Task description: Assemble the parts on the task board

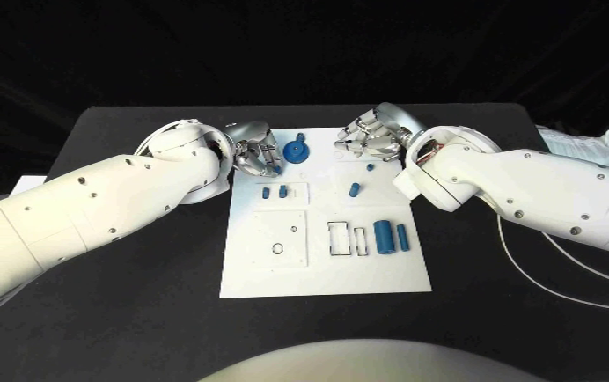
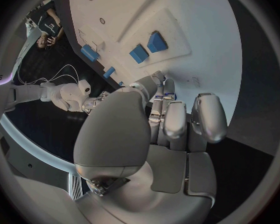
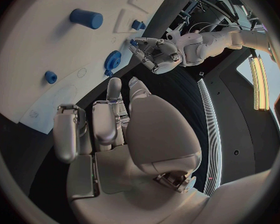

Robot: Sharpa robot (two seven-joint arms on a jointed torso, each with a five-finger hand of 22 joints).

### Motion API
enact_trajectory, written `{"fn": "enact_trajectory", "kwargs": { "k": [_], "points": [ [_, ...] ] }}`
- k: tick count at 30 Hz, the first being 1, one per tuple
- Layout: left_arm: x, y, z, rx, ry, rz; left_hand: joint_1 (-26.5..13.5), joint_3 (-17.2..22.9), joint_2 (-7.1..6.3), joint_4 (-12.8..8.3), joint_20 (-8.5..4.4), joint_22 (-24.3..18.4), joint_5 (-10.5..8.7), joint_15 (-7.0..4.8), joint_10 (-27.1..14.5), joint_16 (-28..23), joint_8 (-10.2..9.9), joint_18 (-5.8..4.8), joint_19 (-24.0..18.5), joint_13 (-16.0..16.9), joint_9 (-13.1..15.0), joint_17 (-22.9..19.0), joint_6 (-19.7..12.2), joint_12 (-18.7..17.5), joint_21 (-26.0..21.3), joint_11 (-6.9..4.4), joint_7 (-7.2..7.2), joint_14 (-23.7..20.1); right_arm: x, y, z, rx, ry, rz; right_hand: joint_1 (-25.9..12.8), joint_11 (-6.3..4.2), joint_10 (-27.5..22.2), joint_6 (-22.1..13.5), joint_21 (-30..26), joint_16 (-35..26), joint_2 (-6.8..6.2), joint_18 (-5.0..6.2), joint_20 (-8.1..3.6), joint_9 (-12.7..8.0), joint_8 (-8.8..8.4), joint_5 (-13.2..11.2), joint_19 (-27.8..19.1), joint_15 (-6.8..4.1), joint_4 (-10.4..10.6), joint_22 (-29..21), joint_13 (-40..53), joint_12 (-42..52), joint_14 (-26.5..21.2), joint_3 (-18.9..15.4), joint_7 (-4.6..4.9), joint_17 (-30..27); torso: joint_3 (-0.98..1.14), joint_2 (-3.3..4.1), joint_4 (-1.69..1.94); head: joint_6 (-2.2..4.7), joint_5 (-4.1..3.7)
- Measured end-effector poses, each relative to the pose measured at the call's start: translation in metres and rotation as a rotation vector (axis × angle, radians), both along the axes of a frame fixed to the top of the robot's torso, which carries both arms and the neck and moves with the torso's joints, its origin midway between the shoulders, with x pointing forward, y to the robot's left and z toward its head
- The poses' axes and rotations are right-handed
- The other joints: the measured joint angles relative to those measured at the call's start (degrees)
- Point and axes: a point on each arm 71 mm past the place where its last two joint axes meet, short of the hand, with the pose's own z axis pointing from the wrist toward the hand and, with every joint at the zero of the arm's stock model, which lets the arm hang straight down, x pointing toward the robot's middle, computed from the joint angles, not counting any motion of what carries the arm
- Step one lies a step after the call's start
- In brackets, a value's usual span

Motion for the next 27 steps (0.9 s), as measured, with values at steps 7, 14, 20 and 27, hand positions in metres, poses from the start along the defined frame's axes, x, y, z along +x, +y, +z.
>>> {"fn": "enact_trajectory", "kwargs": {
  "k": [7, 14, 20, 27],
  "points": [
    [-0.0002, -0.0003, -0.0009, 0.014, 0.001, -0.007, 0.0, 0.0, 0.0, 0.0, 0.0, 0.0, 0.0, 0.0, 0.0, 0.0, -0.01, 0.01, 0.0, 0.0, 0.05, -0.05, 0.01, -0.2, 0.0, 0.0, -0.02, 0.0, -0.0001, -0.0001, 0.0, 0.0, 0.0, 0.0, 0.0, 0.0, 0.0, 0.0, 0.0, 0.0, 0.0, 0.0, 0.0, 0.0, 0.0, 0.0, 0.0, 0.0, 0.0, 0.0, 0.0, 0.0, 0.0, 0.0, 0.0, 0.0, -0.02, -0.02, -0.01, -0.09, 0.01],
    [-0.0006, -0.0025, -0.0017, 0.024, 0.005, -0.014, 0.01, 0.0, -0.01, 0.0, 0.0, 0.0, 0.0, 0.0, 0.0, 0.0, -0.13, 0.01, 0.0, -0.01, 0.05, -0.05, 0.21, -0.2, 0.0, 0.0, -0.22, 0.0, -0.0001, 0.0, 0.0, 0.0, 0.0, 0.0, 0.0, 0.0, 0.0, 0.0, 0.0, 0.0, 0.0, 0.0, 0.0, -0.01, 0.0, 0.0, 0.0, 0.0, 0.0, -0.01, 0.01, 0.0, 0.0, 0.0, 0.0, 0.0, -0.05, -0.02, 0.0, -0.09, 0.01],
    [-0.0005, -0.0036, -0.0017, 0.03, 0.006, -0.017, 0.01, 0.0, -0.01, 0.0, 0.0, 0.0, 0.0, 0.0, 0.0, 0.0, -0.13, 0.02, 0.0, -0.01, 0.05, -0.04, 0.21, -0.2, 0.0, 0.0, -0.22, 0.0, -0.0001, 0.0002, 0.0, 0.0, 0.0, 0.001, 0.0, 0.0, 0.0, 0.0, 0.0, 0.0, 0.0, 0.0, 0.0, -0.01, 0.0, 0.0, 0.0, 0.0, 0.0, -0.01, 0.01, 0.0, 0.0, 0.0, 0.0, 0.0, -0.06, -0.02, -0.01, -0.17, 0.01],
    [-0.0001, -0.0038, -0.002, 0.034, 0.007, -0.016, -0.23, 0.18, -0.26, -0.18, 0.0, 0.0, 0.0, 0.0, 0.2, 0.0, -0.58, 0.02, 0.0, -0.01, 0.02, -0.33, 0.2, -0.66, 0.0, -0.21, -0.21, 0.0, 0.0, 0.0, 0.0, 0.0, 0.0, 0.0, 0.0, 0.0, 0.0, 0.0, 0.0, 0.0, 0.0, 0.0, 0.0, -0.02, 0.0, 0.0, 0.0, 0.0, 0.0, 0.04, 0.01, 0.0, 0.0, 0.0, 0.0, 0.0, -0.06, -0.02, 0.0, -0.25, -0.07]
  ]
}}
